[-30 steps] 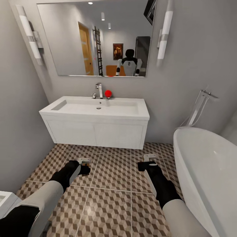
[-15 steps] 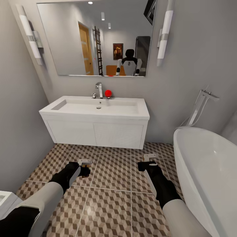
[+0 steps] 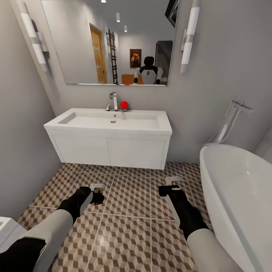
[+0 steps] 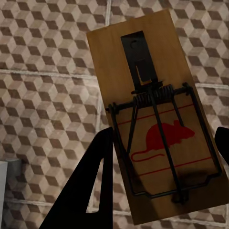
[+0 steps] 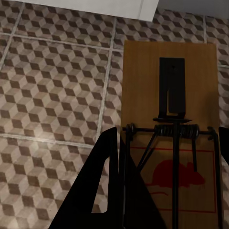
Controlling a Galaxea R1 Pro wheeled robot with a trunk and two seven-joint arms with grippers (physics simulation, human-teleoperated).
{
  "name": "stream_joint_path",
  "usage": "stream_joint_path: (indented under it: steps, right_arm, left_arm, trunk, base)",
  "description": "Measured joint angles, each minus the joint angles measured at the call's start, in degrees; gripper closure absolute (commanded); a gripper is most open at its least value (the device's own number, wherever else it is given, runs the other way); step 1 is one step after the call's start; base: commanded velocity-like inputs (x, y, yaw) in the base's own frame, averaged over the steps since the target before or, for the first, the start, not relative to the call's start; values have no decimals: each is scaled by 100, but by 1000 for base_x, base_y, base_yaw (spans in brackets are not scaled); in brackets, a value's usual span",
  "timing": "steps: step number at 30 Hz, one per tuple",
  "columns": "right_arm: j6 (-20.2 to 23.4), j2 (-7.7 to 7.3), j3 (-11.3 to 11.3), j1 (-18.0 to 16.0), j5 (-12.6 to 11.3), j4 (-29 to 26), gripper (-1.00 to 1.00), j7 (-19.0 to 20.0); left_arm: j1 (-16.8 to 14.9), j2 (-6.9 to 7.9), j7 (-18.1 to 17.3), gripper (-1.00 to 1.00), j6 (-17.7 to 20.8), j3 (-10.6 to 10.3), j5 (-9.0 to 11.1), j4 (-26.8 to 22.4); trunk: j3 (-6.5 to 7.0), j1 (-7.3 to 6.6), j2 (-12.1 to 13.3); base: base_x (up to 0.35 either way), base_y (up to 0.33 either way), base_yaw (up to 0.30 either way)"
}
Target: Take the four mousetraps from the cabinet in the bathroom and place them on the bathroom floor. Make sure all four end up on the same floor surface, and ensure that at least two of them are either under or directly next to the same bathroom sink.
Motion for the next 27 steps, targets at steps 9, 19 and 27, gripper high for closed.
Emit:
stream_joint_path:
  steps: [9,19,27]
  right_arm:
    - [4,14,3,0,0,0,100,0]
    - [5,15,3,0,-1,0,100,0]
    - [5,16,3,0,0,0,100,0]
  left_arm:
    - [0,-32,-1,100,0,1,0,-8]
    - [0,-41,-1,100,1,-4,0,-11]
    - [0,-47,-1,100,1,-7,0,-12]
  trunk:
    - [-162,198,-361]
    - [-341,417,-762]
    - [-485,593,-1083]
  base:
    - [0,0,0]
    - [0,0,0]
    - [0,0,0]
